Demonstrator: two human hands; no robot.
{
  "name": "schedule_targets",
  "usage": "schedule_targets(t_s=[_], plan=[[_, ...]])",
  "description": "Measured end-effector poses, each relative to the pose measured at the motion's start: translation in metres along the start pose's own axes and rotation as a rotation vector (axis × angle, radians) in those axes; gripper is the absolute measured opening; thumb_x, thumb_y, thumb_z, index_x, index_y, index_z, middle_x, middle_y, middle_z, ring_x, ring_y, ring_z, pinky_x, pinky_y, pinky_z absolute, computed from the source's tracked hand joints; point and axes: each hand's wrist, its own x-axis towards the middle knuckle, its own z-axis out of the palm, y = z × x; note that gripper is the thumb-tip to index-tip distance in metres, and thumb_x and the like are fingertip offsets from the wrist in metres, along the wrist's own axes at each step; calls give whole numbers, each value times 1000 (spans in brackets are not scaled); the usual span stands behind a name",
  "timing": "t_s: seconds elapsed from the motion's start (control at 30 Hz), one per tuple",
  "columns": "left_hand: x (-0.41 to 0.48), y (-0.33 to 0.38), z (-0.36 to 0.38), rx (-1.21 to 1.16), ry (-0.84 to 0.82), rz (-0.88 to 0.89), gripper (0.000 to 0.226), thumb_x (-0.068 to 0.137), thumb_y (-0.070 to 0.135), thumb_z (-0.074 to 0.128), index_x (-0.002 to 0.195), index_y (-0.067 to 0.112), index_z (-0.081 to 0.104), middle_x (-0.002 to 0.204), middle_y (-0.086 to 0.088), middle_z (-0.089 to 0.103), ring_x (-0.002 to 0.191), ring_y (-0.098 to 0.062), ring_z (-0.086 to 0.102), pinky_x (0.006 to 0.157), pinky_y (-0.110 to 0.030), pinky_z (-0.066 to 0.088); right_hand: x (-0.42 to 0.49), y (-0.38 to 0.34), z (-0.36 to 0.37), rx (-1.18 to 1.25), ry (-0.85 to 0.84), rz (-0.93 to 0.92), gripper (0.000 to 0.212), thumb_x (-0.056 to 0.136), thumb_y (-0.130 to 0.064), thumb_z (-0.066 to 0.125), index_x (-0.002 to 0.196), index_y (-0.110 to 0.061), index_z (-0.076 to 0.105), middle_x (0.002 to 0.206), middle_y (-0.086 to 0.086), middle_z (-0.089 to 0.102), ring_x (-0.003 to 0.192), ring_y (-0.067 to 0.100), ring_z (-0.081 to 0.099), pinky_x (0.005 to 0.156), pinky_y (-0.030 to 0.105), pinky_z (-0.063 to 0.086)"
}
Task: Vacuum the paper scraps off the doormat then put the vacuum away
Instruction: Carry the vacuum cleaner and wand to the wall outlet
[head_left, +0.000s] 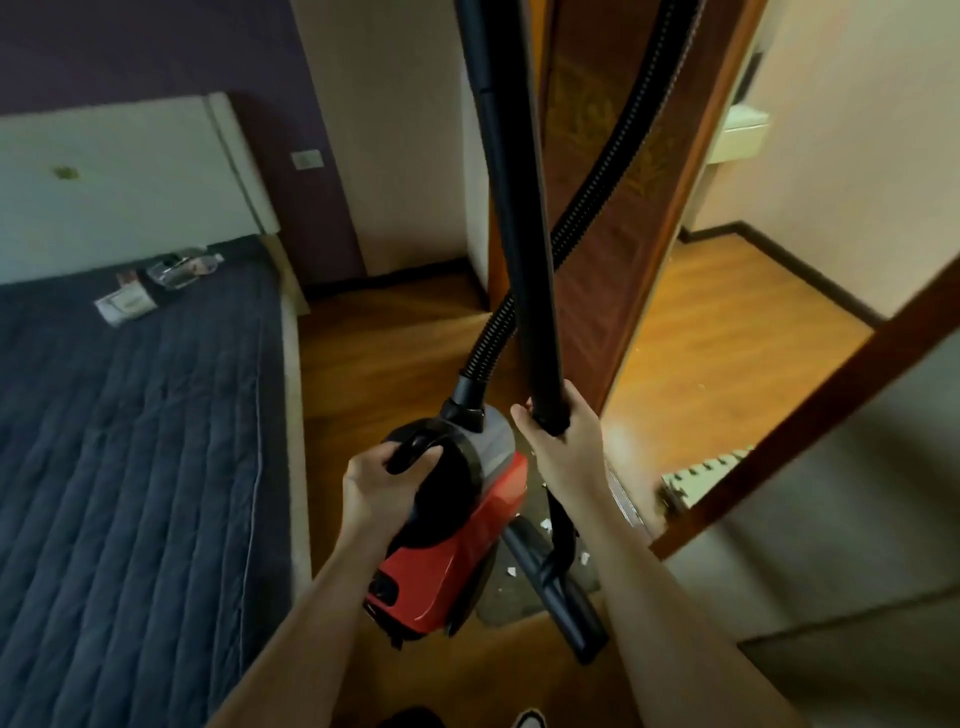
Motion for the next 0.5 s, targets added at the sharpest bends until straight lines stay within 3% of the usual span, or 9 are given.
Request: schedule_targets(t_s=[0.1, 0.17, 0.33, 0.5], plan=[[31, 5, -4, -19, 58, -28, 29, 78, 41, 80, 63, 19, 67, 62, -3, 68, 59, -18, 68, 49, -32, 48, 38, 1, 17, 47, -68, 9, 22, 90, -12, 73, 83, -5, 53, 80, 24, 53, 70, 30, 50, 62, 23, 38], [51, 10, -9, -31, 126, -37, 22, 78, 36, 81, 66, 22, 70, 64, 2, 69, 63, -11, 69, 50, -24, 49, 63, 4, 33, 59, -105, 8, 21, 89, -11, 73, 83, -8, 54, 78, 22, 53, 66, 23, 50, 63, 28, 40], [114, 11, -27, -125, 189, -133, 21, 78, 34, 81, 73, 17, 70, 59, 5, 59, 55, -13, 56, 49, -25, 42, 121, 16, 86, 66, -168, -3, 21, 90, -19, 74, 82, -18, 55, 70, 9, 52, 62, 16, 52, 62, 39, 46], [201, 7, -46, -96, 207, -112, 28, 79, 32, 81, 64, 16, 64, 56, 4, 59, 56, -13, 58, 50, -26, 42, 194, 22, 150, 50, -212, -29, 17, 90, -24, 74, 84, -27, 58, 70, -5, 55, 64, 12, 55, 65, 34, 50]])
